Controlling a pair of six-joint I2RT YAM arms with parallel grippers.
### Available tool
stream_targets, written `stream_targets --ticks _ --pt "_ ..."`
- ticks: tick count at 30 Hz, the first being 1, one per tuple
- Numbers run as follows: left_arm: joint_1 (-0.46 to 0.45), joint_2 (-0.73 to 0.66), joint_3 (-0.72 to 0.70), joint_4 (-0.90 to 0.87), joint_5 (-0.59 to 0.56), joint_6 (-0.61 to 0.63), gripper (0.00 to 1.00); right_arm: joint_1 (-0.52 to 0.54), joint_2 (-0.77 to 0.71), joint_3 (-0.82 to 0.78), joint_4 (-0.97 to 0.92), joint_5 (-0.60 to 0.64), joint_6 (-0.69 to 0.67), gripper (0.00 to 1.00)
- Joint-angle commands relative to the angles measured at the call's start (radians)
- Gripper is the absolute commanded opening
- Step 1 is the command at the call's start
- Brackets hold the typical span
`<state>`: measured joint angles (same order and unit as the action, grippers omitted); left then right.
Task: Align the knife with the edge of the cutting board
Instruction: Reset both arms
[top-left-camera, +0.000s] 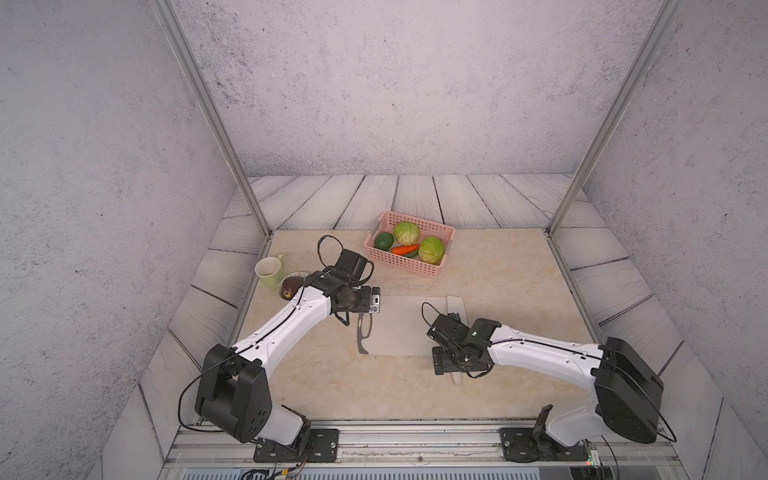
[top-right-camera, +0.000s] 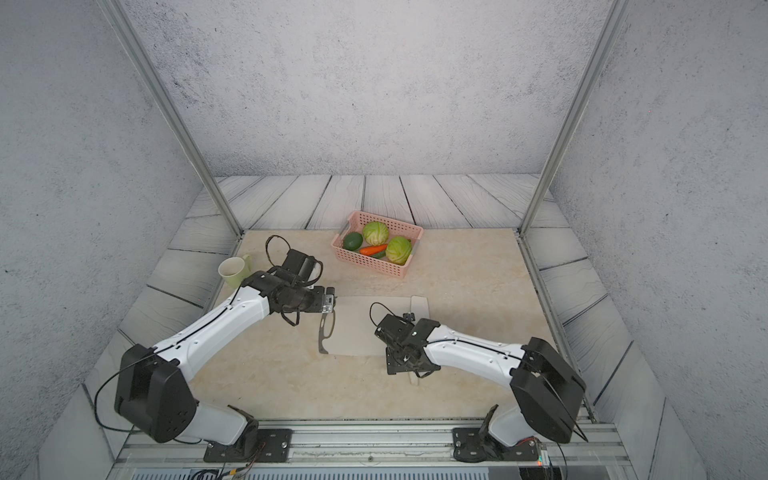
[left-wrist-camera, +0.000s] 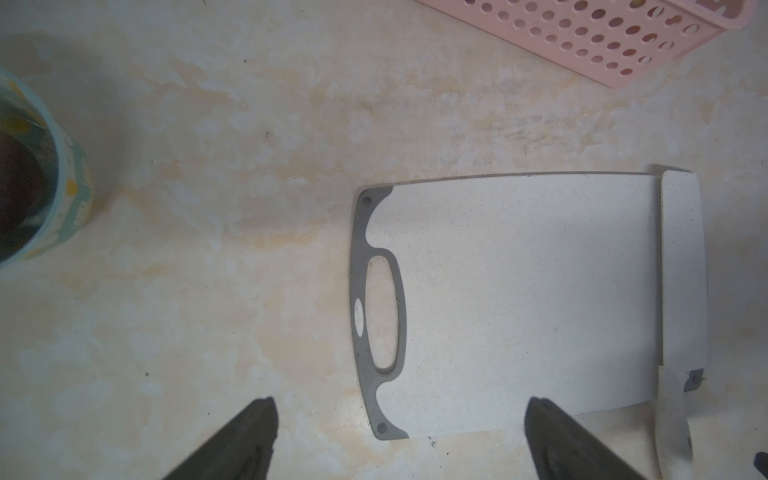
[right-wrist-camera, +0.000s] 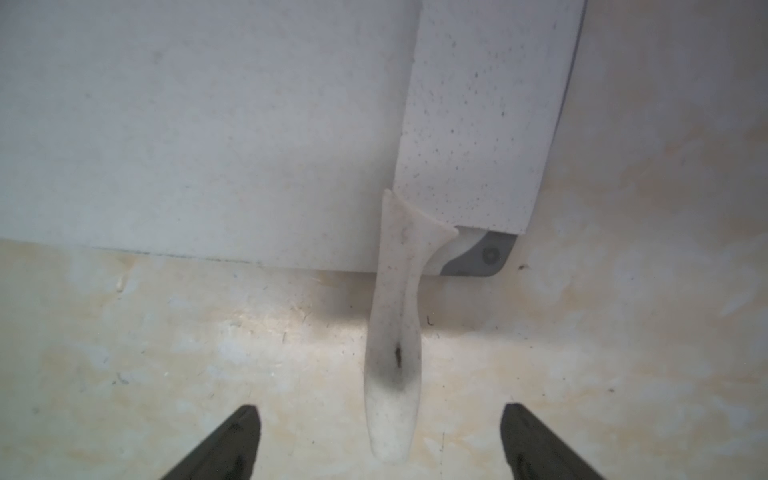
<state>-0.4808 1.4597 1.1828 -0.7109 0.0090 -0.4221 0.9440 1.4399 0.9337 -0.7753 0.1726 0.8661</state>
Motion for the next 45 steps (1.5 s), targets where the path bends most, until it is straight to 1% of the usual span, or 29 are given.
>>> stream_targets --ticks 1,9,15,23,29,32,36,40,43,45 --pt "-0.009 -0.004 0.022 -0.022 -0.02 0.011 0.98 -0.028 -0.058 0.039 -0.057 0.008 -0.05 0.99" --pt "-0.008 -0.032 0.014 -0.012 -0.046 0.008 0.98 -0.158 -0.206 0.065 -0.081 -0.045 -0.133 0.99" --pt "-0.008 -0.083 -0.007 0.012 -0.1 -0.003 0.98 -0.312 -0.283 0.069 -0.089 -0.136 -0.211 0.99" --pt "-0.006 -0.219 -0.081 0.1 -0.22 -0.007 0.98 -0.492 -0.307 0.117 -0.108 -0.224 -0.313 0.99" --pt "0.006 -0.306 -0.145 0.168 -0.3 0.018 0.98 -0.635 -0.306 0.129 -0.076 -0.273 -0.36 0.99" --pt "0.024 -0.326 -0.164 0.193 -0.321 0.033 0.98 -0.708 -0.308 0.114 -0.037 -0.295 -0.37 0.99" --pt "0.074 -0.361 -0.205 0.245 -0.329 0.047 0.98 -0.803 -0.303 0.088 0.024 -0.321 -0.379 0.99" --pt "0.149 -0.4 -0.253 0.303 -0.315 0.045 0.98 -0.875 -0.287 0.057 0.096 -0.271 -0.396 0.99" --pt "0.193 -0.409 -0.278 0.34 -0.315 0.055 0.98 -0.954 -0.264 0.024 0.166 -0.269 -0.396 0.99" --pt "0.237 -0.409 -0.298 0.369 -0.305 0.057 0.98 -1.012 -0.248 0.007 0.209 -0.273 -0.388 0.99"
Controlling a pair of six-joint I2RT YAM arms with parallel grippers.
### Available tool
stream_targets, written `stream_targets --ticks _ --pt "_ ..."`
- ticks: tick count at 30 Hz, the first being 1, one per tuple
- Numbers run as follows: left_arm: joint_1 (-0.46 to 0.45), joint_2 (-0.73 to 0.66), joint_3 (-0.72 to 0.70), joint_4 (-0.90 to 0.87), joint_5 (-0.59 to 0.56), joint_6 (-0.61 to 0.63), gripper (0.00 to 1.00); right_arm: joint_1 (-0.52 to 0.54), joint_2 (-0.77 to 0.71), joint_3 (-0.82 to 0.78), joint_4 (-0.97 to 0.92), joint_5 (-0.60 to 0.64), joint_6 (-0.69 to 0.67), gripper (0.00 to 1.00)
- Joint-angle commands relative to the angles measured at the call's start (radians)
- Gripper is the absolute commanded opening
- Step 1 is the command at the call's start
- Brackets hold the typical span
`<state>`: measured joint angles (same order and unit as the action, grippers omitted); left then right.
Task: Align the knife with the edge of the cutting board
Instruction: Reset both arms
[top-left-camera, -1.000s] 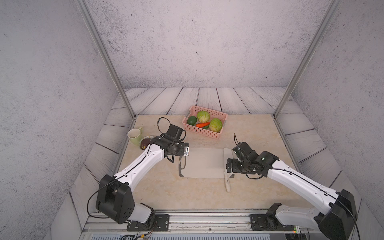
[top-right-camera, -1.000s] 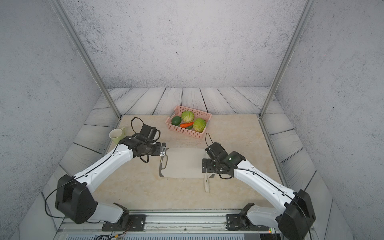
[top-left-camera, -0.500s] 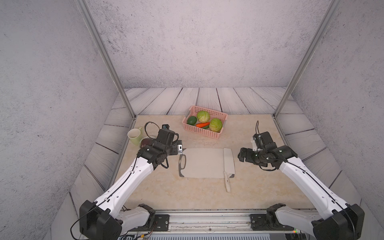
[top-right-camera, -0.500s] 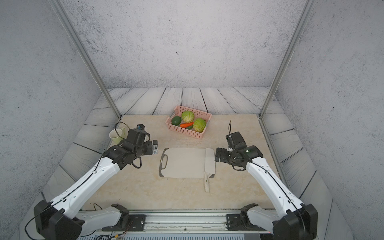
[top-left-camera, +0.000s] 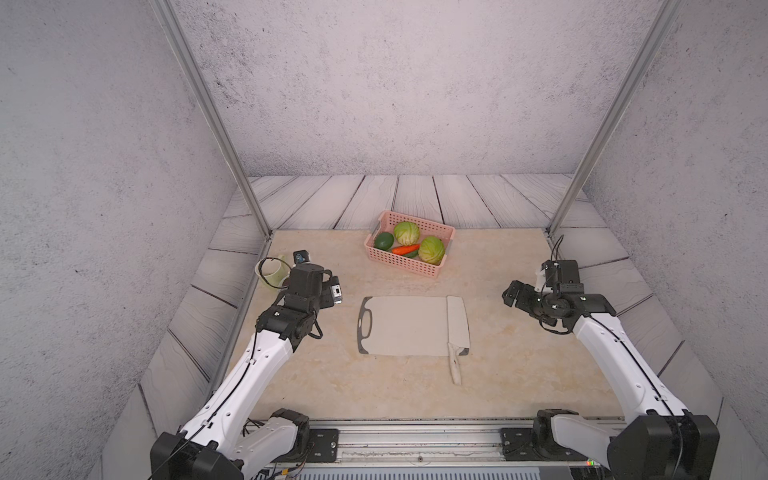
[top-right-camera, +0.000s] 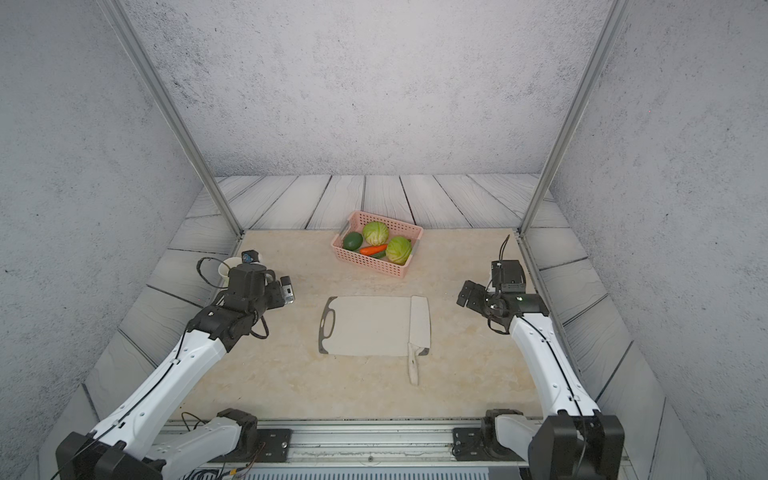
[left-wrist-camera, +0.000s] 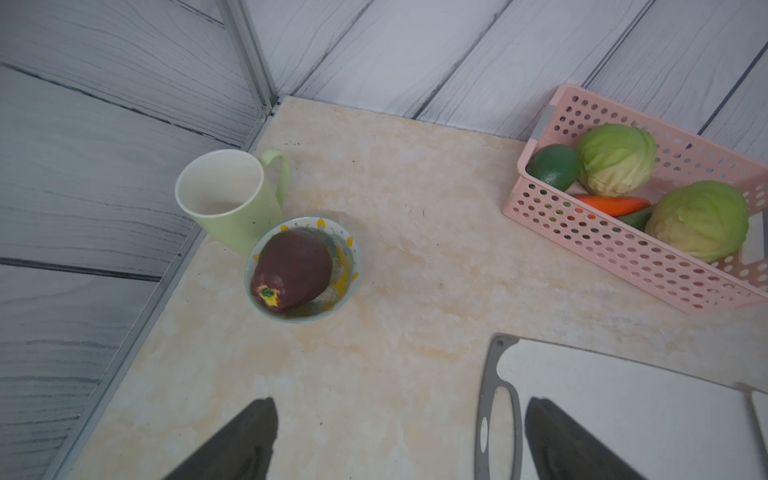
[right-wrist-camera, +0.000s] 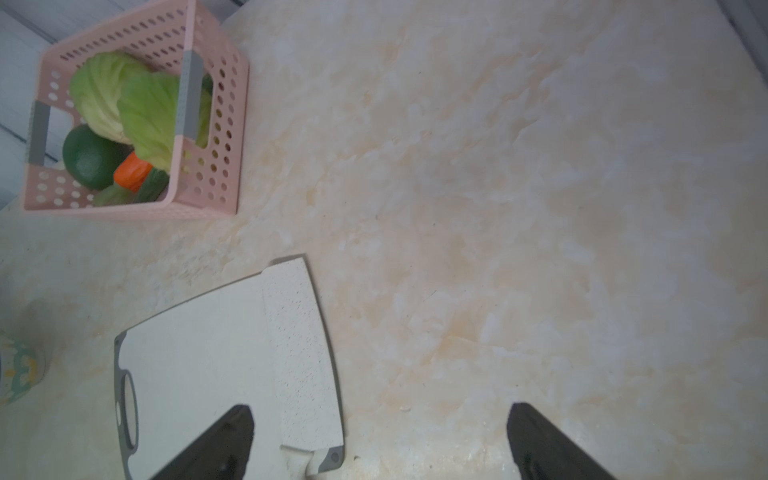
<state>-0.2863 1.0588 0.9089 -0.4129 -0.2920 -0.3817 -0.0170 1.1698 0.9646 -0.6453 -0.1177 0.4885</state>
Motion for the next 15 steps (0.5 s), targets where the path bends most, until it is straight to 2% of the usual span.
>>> stream_targets --ticks 1,6,15 --pt "0.068 -0.008 -0.035 0.088 0.005 0.017 0.98 -0.075 0.03 -0.031 0.094 0.009 -0.003 0.99" --pt "0.155 0.012 -0.066 0.142 0.032 0.015 0.98 -0.122 0.056 -0.068 0.201 0.034 0.001 0.99" --pt "0.194 0.049 -0.171 0.307 -0.119 0.072 0.98 -0.123 0.013 -0.216 0.505 0.186 -0.043 0.99"
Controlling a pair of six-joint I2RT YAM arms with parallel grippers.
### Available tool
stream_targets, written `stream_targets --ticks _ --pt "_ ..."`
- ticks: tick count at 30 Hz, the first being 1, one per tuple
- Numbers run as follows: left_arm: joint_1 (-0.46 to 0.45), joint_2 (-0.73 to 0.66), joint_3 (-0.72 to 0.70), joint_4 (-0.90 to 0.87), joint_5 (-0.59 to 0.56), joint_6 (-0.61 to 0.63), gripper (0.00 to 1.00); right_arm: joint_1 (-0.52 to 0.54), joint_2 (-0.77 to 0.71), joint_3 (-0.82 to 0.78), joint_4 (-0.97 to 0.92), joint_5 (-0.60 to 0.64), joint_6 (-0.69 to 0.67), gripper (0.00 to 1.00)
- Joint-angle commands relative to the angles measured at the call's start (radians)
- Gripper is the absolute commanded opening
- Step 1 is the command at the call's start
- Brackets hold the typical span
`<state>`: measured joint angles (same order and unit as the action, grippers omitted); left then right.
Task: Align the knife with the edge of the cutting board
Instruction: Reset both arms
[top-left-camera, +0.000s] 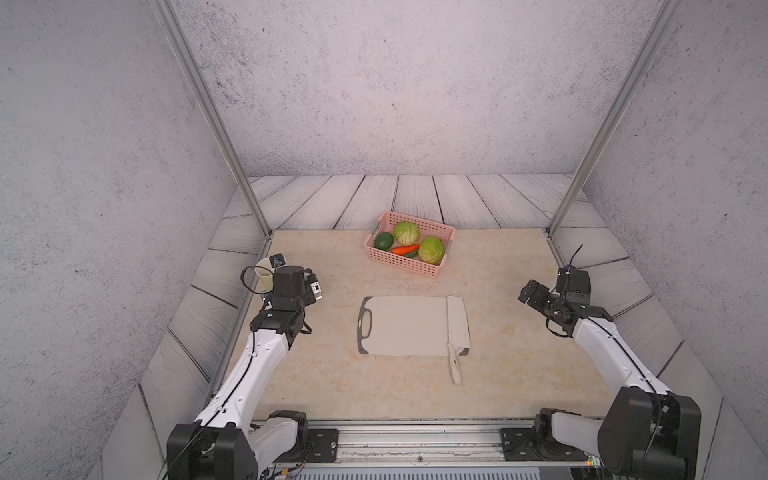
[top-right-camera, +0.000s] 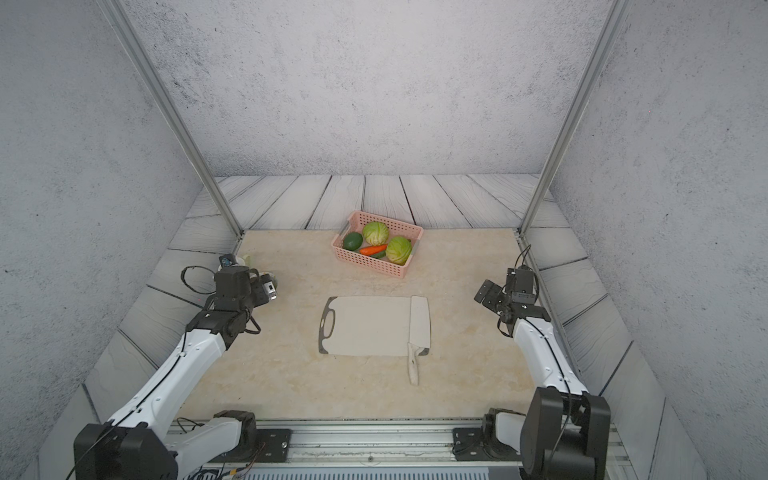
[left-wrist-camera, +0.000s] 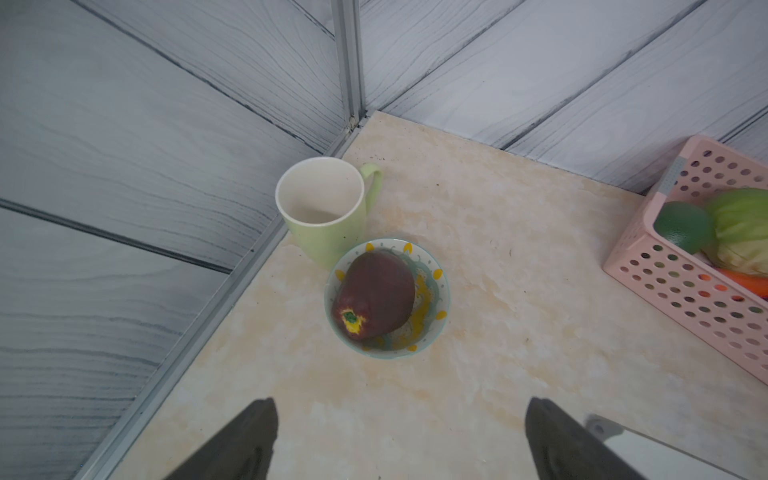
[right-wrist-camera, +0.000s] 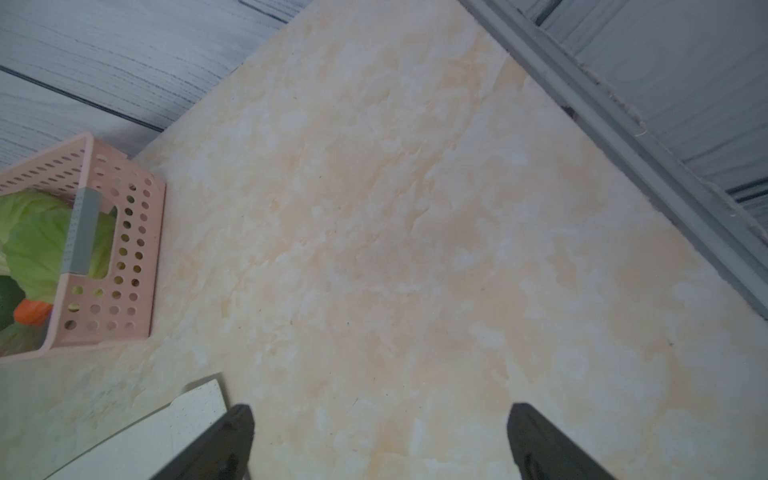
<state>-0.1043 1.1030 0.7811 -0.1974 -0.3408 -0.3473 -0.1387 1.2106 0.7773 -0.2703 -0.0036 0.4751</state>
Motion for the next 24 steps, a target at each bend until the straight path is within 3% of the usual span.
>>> stream_targets --ticks 1,11,24 --pt "0.012 0.003 -0.057 0.107 -0.076 0.046 0.98 -0.001 -0.027 -0.04 0.153 0.088 -0.038 0.99" --pt "0.036 0.046 -0.102 0.197 -0.067 0.095 0.98 -0.001 -0.02 -0.165 0.348 0.142 -0.064 0.99" --pt "0.036 0.11 -0.259 0.567 -0.069 0.198 0.98 -0.001 0.001 -0.332 0.667 0.11 -0.147 0.99"
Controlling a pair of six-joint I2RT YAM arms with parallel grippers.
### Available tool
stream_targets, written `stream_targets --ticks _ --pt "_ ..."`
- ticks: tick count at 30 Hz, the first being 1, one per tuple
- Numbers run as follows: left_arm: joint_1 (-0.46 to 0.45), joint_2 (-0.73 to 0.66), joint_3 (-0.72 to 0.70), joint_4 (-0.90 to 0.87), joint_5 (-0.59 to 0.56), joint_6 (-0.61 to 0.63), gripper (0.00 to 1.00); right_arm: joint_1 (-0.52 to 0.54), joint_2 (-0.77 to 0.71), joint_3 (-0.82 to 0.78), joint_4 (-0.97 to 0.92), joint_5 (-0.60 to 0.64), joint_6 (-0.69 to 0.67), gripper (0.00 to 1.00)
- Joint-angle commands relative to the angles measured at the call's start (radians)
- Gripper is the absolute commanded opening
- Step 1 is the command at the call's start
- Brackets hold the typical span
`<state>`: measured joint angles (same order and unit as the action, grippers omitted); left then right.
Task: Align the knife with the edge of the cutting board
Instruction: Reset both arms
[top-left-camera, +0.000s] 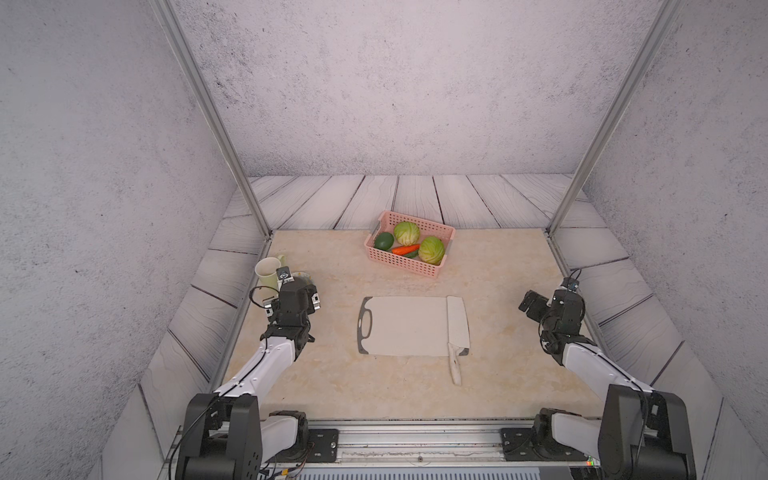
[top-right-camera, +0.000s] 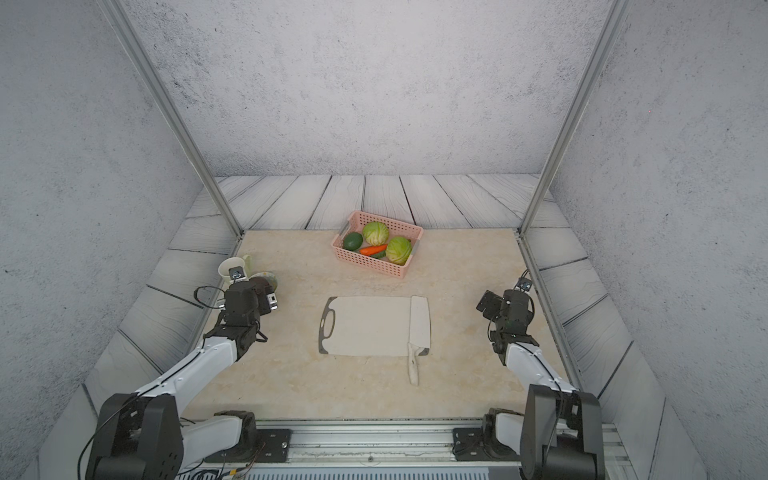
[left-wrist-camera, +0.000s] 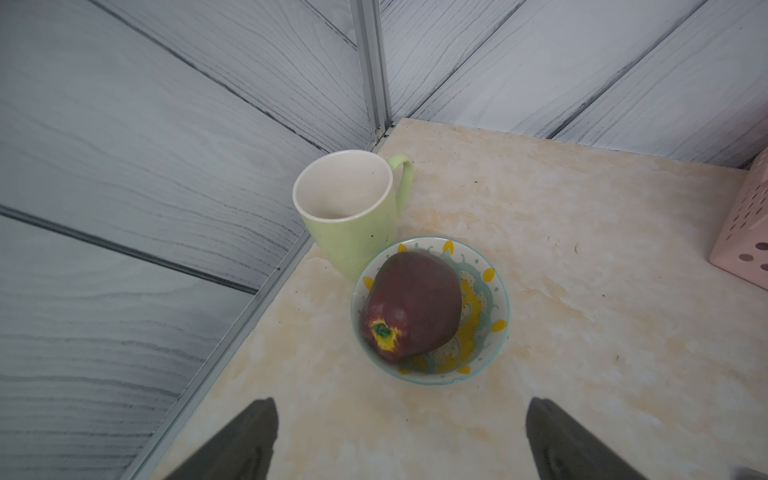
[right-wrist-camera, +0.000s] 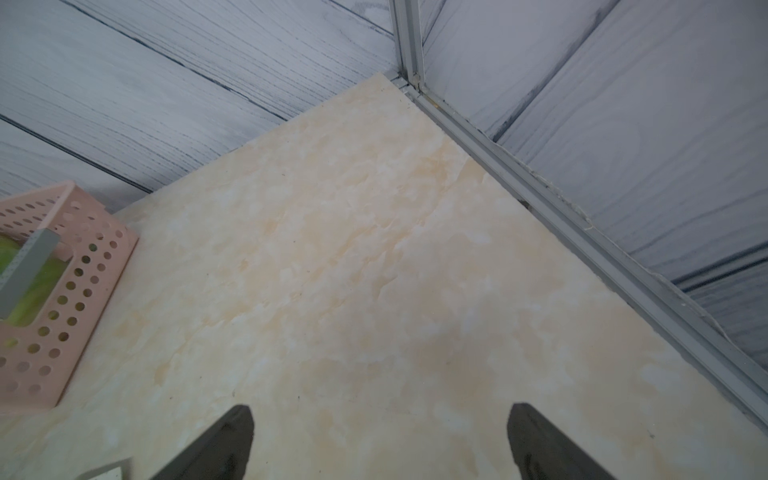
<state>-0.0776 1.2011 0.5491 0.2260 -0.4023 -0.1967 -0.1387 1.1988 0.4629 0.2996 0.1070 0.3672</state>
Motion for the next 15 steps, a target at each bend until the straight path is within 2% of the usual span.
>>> stream_targets --ticks 1,5,15 --pt "0.009 0.02 -0.038 0.17 -0.006 0.052 0.98 -0.001 0.022 -0.024 0.111 0.0 -0.041 0.99" --pt "0.012 0.045 -0.084 0.291 0.013 0.07 0.98 -0.001 0.059 -0.06 0.189 0.015 -0.043 0.99" --pt "0.028 0.129 -0.132 0.461 0.033 0.111 0.98 -0.001 0.1 -0.083 0.283 0.028 -0.059 0.99"
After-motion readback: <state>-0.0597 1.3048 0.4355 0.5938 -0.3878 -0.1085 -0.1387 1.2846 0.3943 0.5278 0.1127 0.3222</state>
